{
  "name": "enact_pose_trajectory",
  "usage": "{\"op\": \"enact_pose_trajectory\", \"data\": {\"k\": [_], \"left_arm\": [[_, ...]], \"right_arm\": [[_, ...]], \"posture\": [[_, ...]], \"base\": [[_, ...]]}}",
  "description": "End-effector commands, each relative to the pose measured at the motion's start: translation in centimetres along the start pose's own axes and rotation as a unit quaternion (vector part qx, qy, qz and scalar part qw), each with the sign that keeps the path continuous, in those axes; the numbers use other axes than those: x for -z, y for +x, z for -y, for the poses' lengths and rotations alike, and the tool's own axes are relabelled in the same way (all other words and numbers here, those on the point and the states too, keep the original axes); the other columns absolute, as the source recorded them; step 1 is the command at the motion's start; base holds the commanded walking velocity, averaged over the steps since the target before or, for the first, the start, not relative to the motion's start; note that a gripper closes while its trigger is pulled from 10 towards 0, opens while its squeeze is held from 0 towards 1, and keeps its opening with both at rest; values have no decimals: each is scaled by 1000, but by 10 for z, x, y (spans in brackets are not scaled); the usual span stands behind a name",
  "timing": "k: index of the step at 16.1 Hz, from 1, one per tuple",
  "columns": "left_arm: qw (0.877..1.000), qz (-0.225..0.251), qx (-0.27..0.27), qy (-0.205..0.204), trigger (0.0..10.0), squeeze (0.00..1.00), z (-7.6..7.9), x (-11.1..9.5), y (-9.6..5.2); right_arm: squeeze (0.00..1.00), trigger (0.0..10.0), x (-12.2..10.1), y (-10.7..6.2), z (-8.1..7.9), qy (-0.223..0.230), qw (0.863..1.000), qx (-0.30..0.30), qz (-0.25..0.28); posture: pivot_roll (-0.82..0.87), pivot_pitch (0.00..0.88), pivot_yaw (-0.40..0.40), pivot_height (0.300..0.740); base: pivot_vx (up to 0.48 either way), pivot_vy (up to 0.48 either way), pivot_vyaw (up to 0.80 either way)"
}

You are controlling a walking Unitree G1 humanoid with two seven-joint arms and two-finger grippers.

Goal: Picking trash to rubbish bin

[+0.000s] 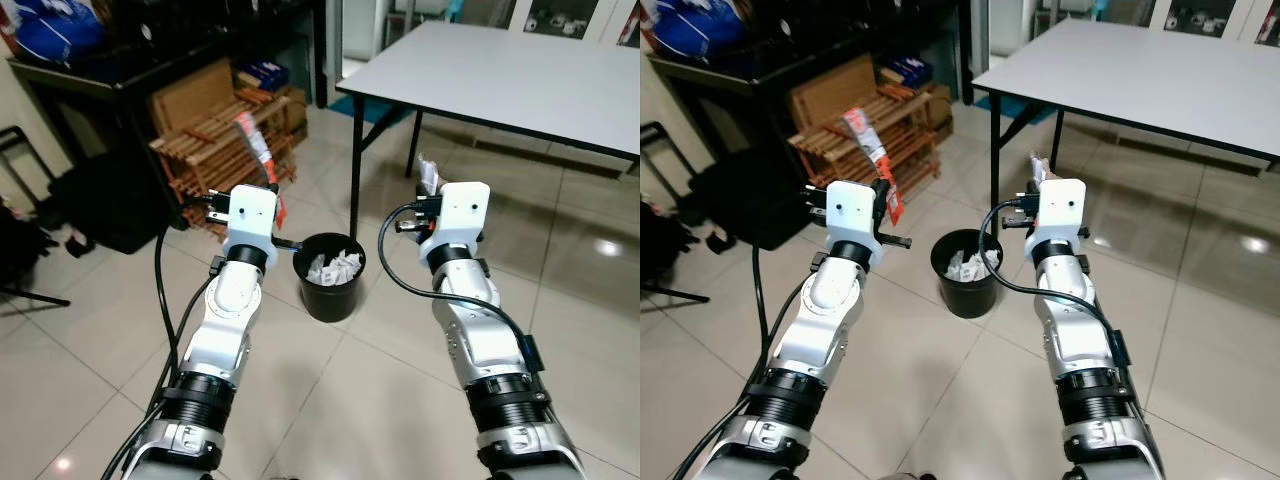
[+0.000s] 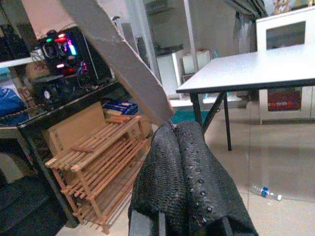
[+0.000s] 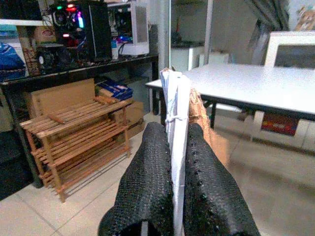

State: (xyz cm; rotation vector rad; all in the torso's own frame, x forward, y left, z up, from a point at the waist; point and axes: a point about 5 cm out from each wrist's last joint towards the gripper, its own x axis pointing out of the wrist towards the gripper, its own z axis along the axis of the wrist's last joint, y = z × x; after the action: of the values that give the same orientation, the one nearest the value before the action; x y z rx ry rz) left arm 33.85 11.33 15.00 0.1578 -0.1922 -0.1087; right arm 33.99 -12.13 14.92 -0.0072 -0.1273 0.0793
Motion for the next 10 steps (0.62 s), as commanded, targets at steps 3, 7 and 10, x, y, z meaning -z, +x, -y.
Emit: {"op": "enact_pose_trajectory", "data": {"k": [3,7,10], "left_arm": [[1000,-5,-2,1,10000,0,1,-1,2],[1000,-8,-3,3,10000,0,0,0,2],[1000,-10,-4,4,10000,0,0,0,2]], "right_arm": [[0,10000,-1,1,-4,-3,1000,-18,0],[0,10000,1,1,-2,-3,1000,-11,-11],[0,10000,0,2,-1,-5,1000,-8,-8]], "posture": [[22,28,81,711],[24,34,78,702],[22,30,79,702]], "base": [[337,0,0],[337,0,0],[337,0,0]]}}
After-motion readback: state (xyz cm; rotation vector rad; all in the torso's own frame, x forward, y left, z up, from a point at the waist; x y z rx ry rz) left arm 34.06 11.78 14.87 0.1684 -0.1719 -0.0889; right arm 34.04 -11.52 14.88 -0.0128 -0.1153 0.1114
